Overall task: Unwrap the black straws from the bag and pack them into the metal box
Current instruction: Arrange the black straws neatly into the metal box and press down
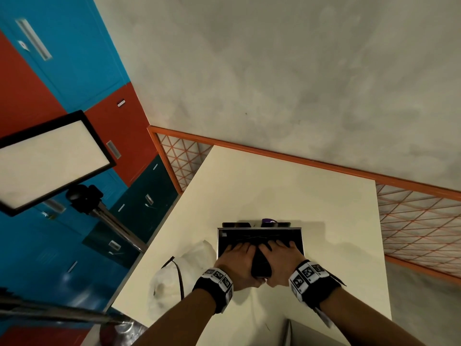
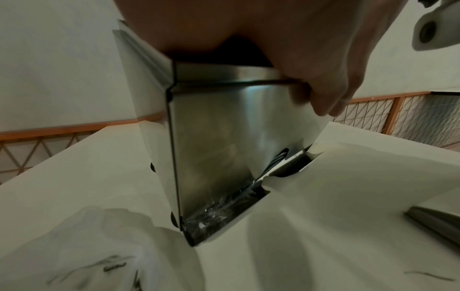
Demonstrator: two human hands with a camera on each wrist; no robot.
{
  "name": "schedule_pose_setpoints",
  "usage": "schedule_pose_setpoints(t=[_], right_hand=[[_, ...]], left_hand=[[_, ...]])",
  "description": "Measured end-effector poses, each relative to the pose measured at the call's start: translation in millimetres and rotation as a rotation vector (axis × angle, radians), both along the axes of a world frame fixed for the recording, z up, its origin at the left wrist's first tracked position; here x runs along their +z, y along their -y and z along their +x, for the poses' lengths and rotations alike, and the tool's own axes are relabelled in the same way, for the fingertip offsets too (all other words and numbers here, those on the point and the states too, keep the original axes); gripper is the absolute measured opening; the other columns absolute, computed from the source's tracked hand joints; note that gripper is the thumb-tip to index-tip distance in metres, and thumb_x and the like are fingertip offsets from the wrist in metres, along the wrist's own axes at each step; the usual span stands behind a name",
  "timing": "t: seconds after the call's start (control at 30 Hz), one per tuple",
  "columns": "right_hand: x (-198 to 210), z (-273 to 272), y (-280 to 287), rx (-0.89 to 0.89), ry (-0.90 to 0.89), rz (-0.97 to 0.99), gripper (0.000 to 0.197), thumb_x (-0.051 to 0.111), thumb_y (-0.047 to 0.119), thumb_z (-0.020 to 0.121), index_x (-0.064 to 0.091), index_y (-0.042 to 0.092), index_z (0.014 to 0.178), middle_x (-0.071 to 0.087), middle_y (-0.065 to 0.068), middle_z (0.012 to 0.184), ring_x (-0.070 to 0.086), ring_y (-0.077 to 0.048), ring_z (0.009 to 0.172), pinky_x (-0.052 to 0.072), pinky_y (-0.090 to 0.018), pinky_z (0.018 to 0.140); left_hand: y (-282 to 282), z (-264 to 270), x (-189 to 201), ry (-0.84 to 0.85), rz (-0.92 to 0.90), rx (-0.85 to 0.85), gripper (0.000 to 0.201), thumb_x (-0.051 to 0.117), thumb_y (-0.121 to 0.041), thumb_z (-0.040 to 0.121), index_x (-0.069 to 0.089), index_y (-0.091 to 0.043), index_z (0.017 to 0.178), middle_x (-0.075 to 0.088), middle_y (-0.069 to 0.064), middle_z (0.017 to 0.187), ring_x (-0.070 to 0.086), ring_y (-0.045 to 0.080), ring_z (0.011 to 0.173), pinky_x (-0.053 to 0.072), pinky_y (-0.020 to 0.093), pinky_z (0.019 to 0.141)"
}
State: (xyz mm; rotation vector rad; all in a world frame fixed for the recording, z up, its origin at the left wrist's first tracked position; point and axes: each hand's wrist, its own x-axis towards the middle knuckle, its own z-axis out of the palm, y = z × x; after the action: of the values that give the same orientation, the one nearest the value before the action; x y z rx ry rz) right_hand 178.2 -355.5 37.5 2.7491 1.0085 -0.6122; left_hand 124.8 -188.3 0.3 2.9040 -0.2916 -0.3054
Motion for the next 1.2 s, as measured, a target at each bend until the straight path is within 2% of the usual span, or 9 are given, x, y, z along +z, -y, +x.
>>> schedule_pose_setpoints(t=[0.13,0.27,0.43,0.63,0.8,0.93,1.07,1.13,1.2], right_hand=[[1,5,-1,0.009,-0.026,-0.005,0.099,0.075,0.054,0.060,0.030,0.026,0.143,0.032,-0.002,0.150,0.039,-0.027,0.132,0.034,-0.052,0.103],[0,1,1,-0.002,0.046,0.020,0.090,0.072,0.051,0.064,0.034,0.025,0.141,0.036,-0.002,0.141,0.041,-0.027,0.127,0.037,-0.050,0.100],[0,-4,2,-0.002,0.080,0.037,0.085,0.069,0.053,0.066,0.037,0.025,0.139,0.036,-0.003,0.138,0.038,-0.027,0.126,0.033,-0.053,0.100],[6,10,9,-0.003,-0.085,0.200,0.086,0.067,0.069,0.064,0.042,0.031,0.137,0.042,0.007,0.132,0.039,-0.019,0.125,0.037,-0.045,0.101],[9,16,4,0.006,-0.236,0.255,0.091,0.072,0.068,0.063,0.043,0.023,0.137,0.046,0.008,0.133,0.046,-0.016,0.122,0.041,-0.044,0.102],[14,23,-4,0.036,-0.257,0.202,0.082,0.081,0.058,0.058,0.047,0.019,0.121,0.058,0.001,0.120,0.058,-0.022,0.107,0.050,-0.036,0.089],[11,24,-13,0.126,-0.132,0.094,0.089,0.075,0.069,0.053,0.043,0.020,0.120,0.059,0.000,0.120,0.049,-0.022,0.115,0.042,-0.046,0.097],[9,22,-15,0.114,-0.108,0.103,0.091,0.073,0.074,0.051,0.043,0.019,0.118,0.062,-0.003,0.116,0.054,-0.024,0.109,0.044,-0.045,0.095],[10,23,-14,0.102,-0.162,0.164,0.089,0.075,0.073,0.052,0.045,0.017,0.114,0.065,-0.004,0.108,0.061,-0.023,0.097,0.052,-0.040,0.088]], left_hand=[[2,4,4,-0.037,0.030,0.019,0.088,0.071,-0.067,0.067,0.043,-0.021,0.137,0.053,-0.002,0.137,0.047,0.023,0.128,0.034,0.044,0.110],[2,11,10,-0.048,0.064,0.020,0.089,0.072,-0.069,0.065,0.046,-0.020,0.135,0.052,0.000,0.134,0.045,0.025,0.127,0.034,0.045,0.106],[2,8,3,-0.029,0.047,0.033,0.089,0.070,-0.069,0.062,0.046,-0.021,0.134,0.051,0.000,0.132,0.047,0.024,0.124,0.037,0.044,0.107],[1,1,-4,0.054,0.026,0.019,0.085,0.056,-0.077,0.067,0.048,-0.017,0.127,0.054,0.002,0.125,0.053,0.024,0.116,0.042,0.042,0.102],[-1,-2,-4,0.062,0.036,-0.026,0.082,0.065,-0.066,0.072,0.046,-0.015,0.132,0.047,0.005,0.128,0.046,0.025,0.119,0.041,0.042,0.103],[-1,-3,-1,0.066,0.027,-0.032,0.084,0.065,-0.064,0.072,0.046,-0.012,0.135,0.050,0.007,0.128,0.050,0.026,0.119,0.041,0.039,0.105],[0,-5,-2,0.089,0.035,-0.024,0.086,0.055,-0.072,0.074,0.047,-0.011,0.134,0.057,0.006,0.123,0.056,0.026,0.113,0.044,0.040,0.102],[2,-7,-5,0.127,0.030,-0.016,0.084,0.047,-0.075,0.077,0.050,-0.010,0.131,0.060,0.007,0.118,0.059,0.027,0.108,0.046,0.041,0.099],[2,-8,-7,0.162,0.025,-0.008,0.082,0.043,-0.076,0.080,0.052,-0.010,0.128,0.062,0.007,0.114,0.060,0.027,0.104,0.048,0.042,0.097]])
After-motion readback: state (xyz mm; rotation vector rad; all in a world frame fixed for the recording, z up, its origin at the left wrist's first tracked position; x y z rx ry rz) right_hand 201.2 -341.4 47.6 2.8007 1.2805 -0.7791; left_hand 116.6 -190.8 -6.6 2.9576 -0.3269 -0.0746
